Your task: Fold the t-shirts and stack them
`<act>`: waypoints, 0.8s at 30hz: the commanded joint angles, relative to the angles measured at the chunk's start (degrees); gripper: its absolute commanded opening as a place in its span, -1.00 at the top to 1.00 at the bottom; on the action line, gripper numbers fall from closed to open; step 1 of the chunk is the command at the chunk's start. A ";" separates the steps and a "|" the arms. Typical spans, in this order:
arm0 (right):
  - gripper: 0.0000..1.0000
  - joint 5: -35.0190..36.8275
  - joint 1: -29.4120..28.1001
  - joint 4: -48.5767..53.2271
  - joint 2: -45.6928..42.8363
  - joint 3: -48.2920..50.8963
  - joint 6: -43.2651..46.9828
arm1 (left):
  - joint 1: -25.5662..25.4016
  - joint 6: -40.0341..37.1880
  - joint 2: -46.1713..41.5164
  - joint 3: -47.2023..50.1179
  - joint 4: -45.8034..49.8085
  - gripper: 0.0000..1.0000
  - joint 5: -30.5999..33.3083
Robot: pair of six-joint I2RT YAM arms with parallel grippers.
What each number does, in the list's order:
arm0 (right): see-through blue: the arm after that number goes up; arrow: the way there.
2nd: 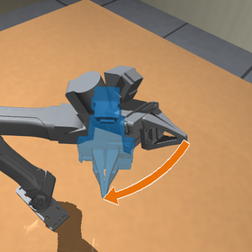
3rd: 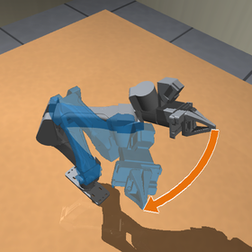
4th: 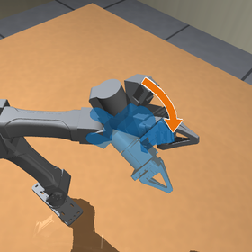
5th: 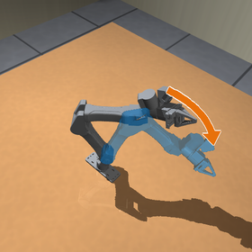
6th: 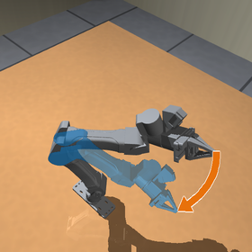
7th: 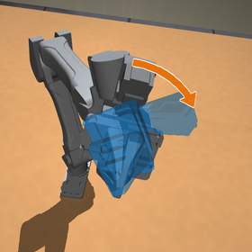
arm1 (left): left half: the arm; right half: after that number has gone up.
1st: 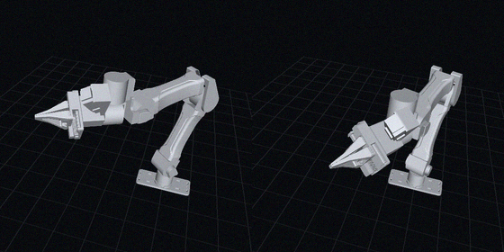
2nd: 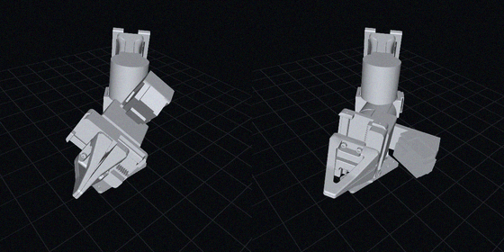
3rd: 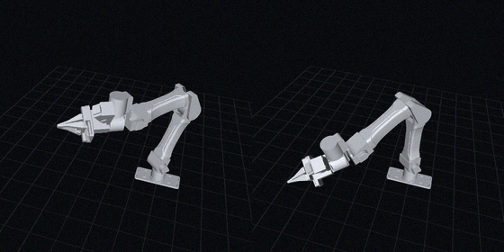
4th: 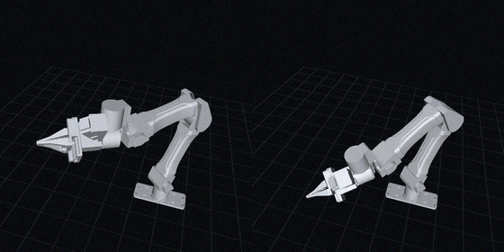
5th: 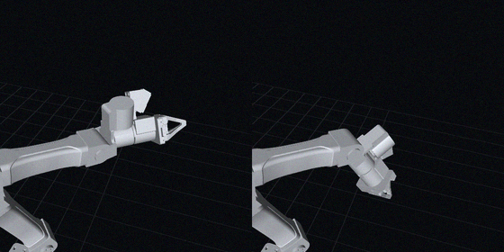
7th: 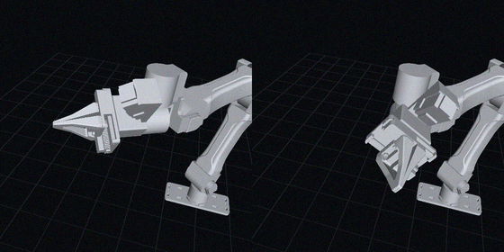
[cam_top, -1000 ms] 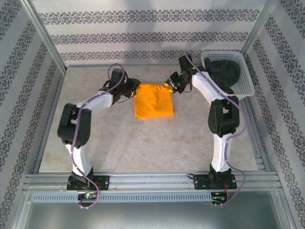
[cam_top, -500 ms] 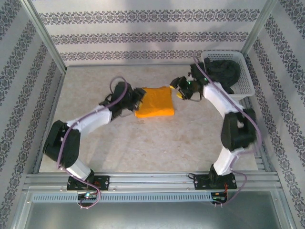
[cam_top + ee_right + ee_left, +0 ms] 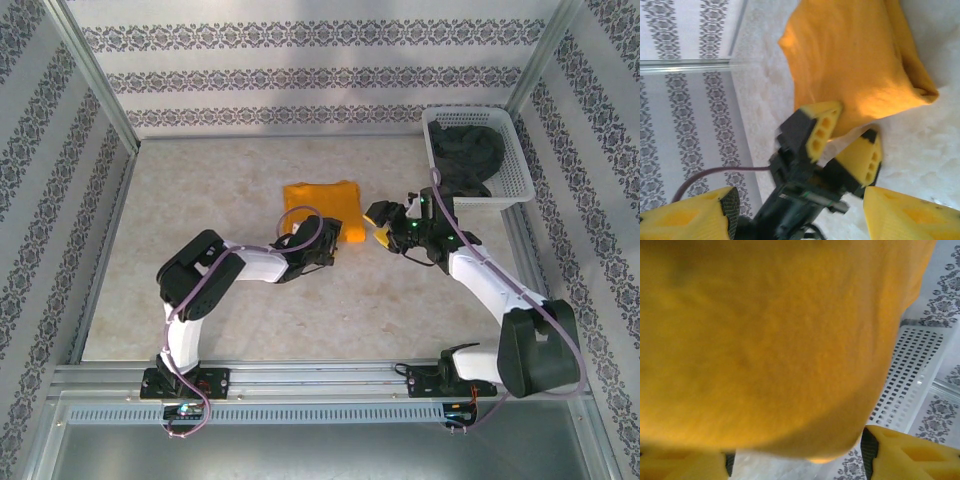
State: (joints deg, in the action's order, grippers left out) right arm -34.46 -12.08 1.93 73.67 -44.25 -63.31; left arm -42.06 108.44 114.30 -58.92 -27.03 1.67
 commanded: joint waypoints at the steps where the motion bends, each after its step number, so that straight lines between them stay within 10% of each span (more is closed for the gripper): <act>1: -0.32 -1.22 1.03 0.49 -2.09 -0.30 0.45 | -0.37 4.90 3.87 -2.51 -7.85 -0.08 5.00; 7: -0.30 -1.83 1.97 0.82 -1.96 0.96 0.06 | 1.82 6.13 5.38 -1.89 -8.70 0.96 5.52; 12: -0.29 -2.80 2.23 0.88 -0.06 -1.34 0.68 | 12.38 -1.96 0.19 4.43 -9.85 1.00 -1.94; 20: -0.27 -5.58 1.64 -1.70 4.99 -6.14 1.68 | 42.85 -25.96 1.99 2.50 -10.57 1.00 -35.62; 24: -0.27 -7.51 0.62 -4.05 7.40 -8.42 1.20 | 54.27 -40.65 7.03 -8.73 4.16 1.00 -47.99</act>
State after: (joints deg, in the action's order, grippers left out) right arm -39.38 -10.48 0.78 79.83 -49.95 -62.72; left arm 8.10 83.09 118.83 -61.76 -31.79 -31.40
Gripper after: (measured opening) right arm 0.637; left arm 0.082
